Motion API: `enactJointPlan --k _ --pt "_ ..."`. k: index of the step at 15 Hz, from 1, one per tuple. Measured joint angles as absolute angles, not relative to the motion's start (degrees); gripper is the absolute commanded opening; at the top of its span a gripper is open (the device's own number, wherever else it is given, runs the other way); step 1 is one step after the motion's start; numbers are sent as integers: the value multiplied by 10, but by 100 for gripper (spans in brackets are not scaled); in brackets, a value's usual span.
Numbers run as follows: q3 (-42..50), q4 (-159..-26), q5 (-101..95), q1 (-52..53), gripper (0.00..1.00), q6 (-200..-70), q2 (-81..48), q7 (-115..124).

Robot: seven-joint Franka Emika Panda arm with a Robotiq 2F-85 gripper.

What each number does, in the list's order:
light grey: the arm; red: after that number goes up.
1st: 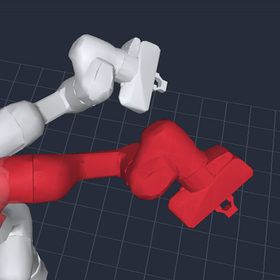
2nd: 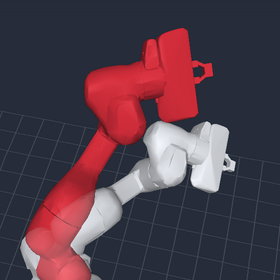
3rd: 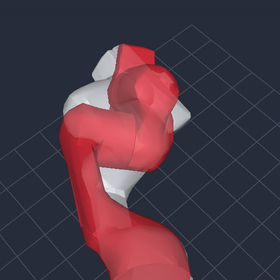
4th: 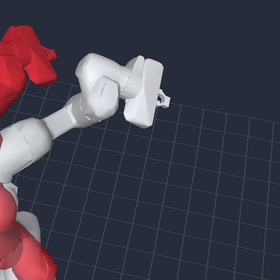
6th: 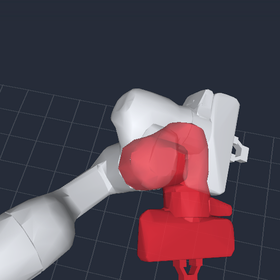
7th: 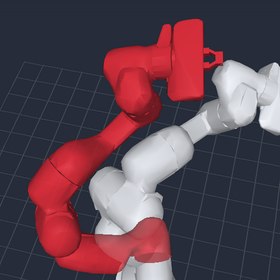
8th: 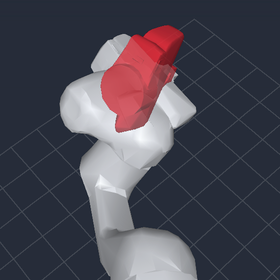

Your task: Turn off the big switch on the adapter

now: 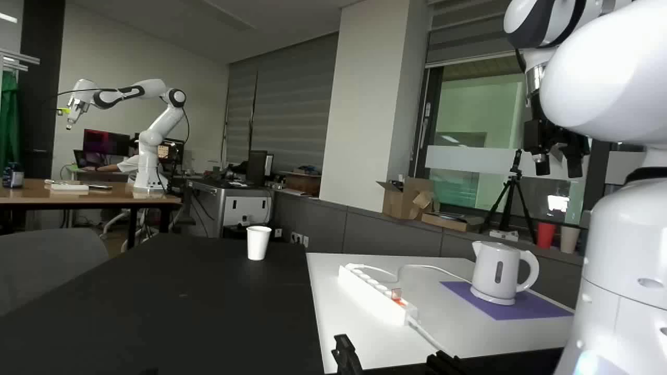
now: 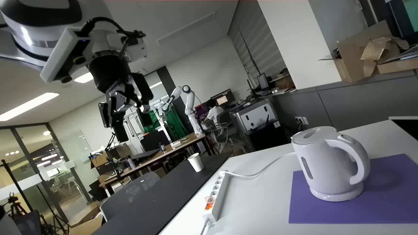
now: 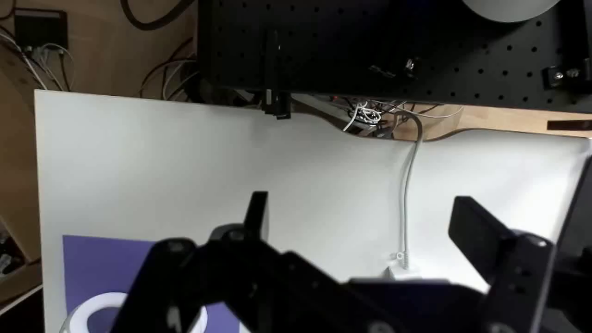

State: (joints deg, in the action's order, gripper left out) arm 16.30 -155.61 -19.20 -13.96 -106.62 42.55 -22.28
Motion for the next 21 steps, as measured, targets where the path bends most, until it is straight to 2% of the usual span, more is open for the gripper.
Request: enactJointPlan --k 13,21 --pt "164 -1557 -192 -133 100 -1075 421 -232" --pt "143 -1564 -139 -39 100 -1309 267 -236"
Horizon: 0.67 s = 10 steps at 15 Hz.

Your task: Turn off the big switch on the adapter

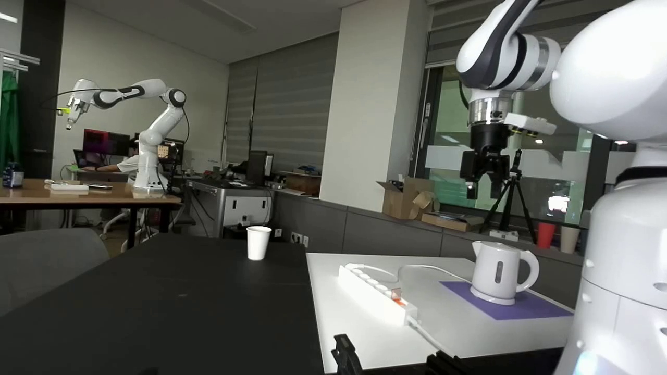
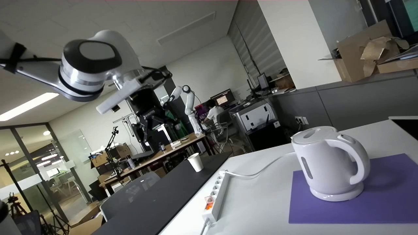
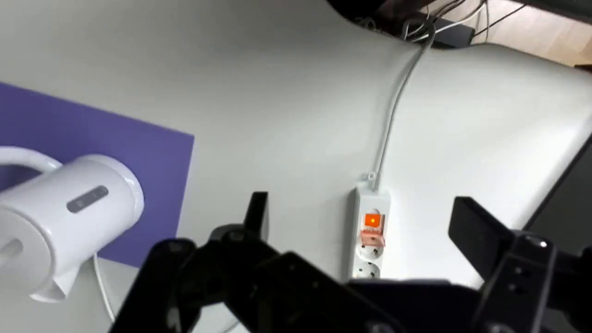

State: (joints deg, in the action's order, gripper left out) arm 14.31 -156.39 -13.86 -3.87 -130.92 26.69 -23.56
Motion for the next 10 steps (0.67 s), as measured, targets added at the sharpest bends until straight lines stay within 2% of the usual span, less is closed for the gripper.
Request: enactJointPlan --k 6,10 --pt "66 -1558 -114 -31 100 -1538 129 -129" --pt "50 -1551 -121 -35 100 -1564 95 -110"
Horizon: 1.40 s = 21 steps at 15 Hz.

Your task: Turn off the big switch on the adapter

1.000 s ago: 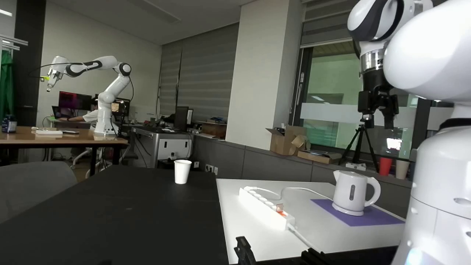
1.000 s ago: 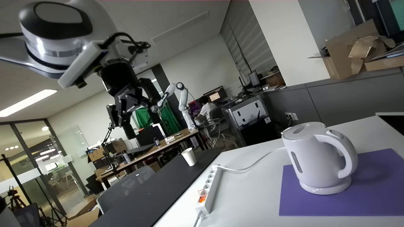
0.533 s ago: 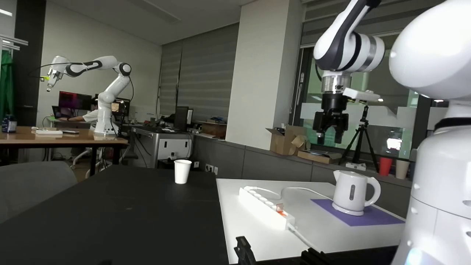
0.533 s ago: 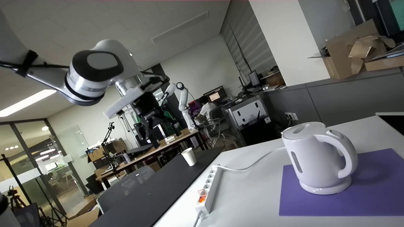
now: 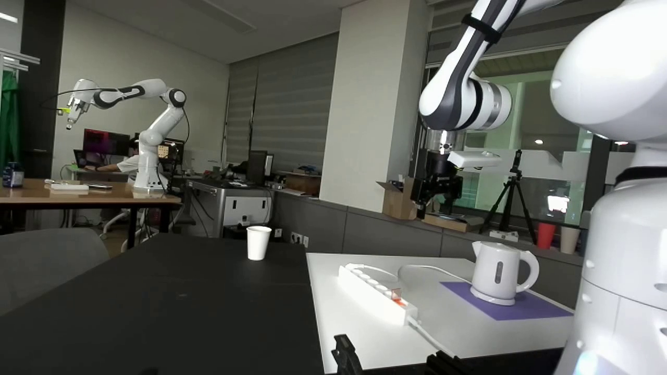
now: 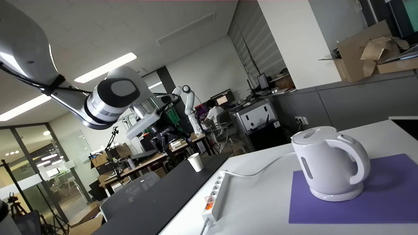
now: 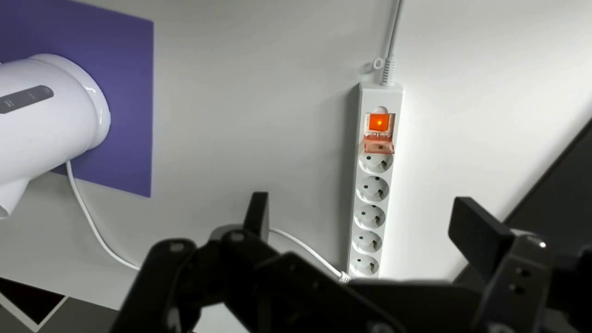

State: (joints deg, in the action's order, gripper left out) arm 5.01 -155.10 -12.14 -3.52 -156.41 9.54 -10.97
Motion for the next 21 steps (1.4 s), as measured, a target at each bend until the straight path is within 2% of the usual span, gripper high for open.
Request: enactJointPlan --k 16,17,18,21 --pt "50 -1553 -89 -28 100 -1593 85 -144" --pt "50 -1554 -77 -24 75 -1609 75 -150" --pt "49 -1554 -69 -21 74 -1633 62 -151" --pt "42 -1553 -56 -17 53 -1710 8 -150"
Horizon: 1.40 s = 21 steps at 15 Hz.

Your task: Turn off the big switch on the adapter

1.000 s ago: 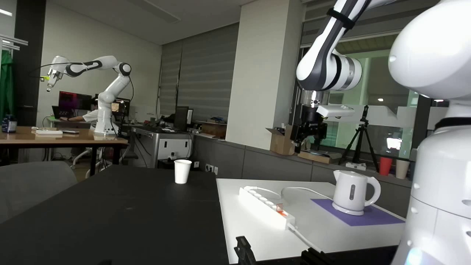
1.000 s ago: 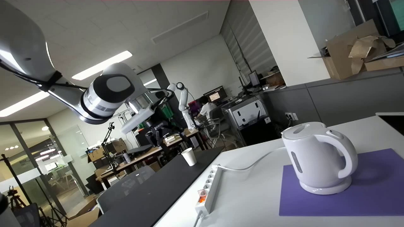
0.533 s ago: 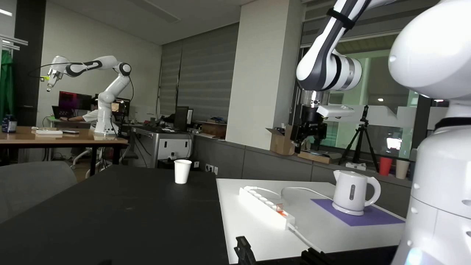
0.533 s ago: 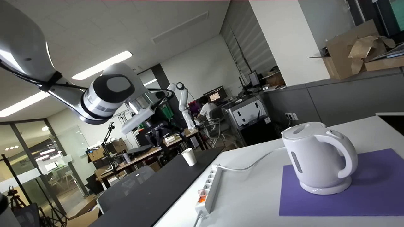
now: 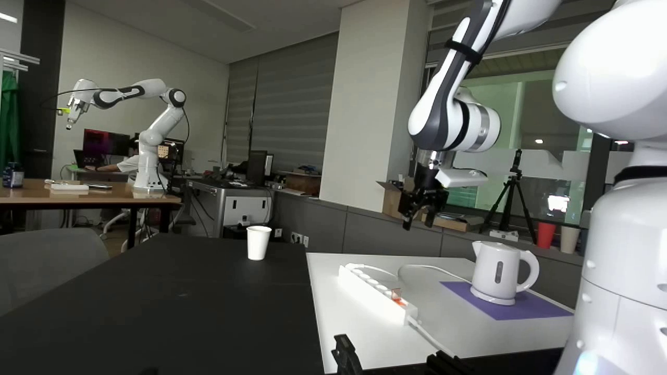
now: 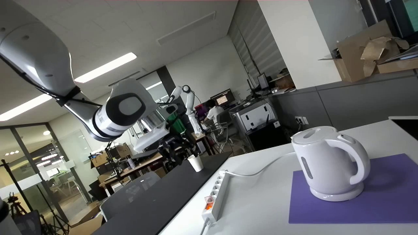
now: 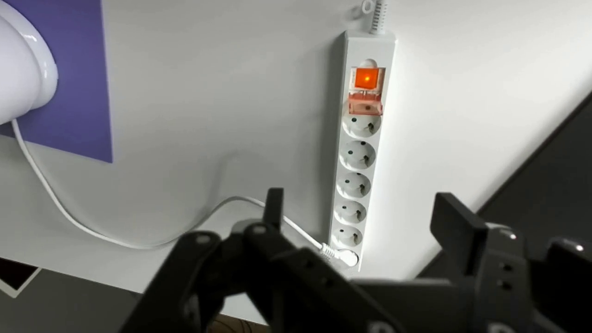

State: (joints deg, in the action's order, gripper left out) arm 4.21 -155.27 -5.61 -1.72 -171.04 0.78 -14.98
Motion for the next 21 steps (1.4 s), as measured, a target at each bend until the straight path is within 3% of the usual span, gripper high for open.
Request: enactJointPlan --k 6,8,14,21 --pt "14 -1531 -47 -18 11 -1783 -105 -139" --pt "9 -1521 -44 -18 1 -1805 -137 -130" --pt "16 -1481 -46 -16 1 -1830 -227 -121" --pt "16 -1481 -46 -16 1 -1834 -228 -121"
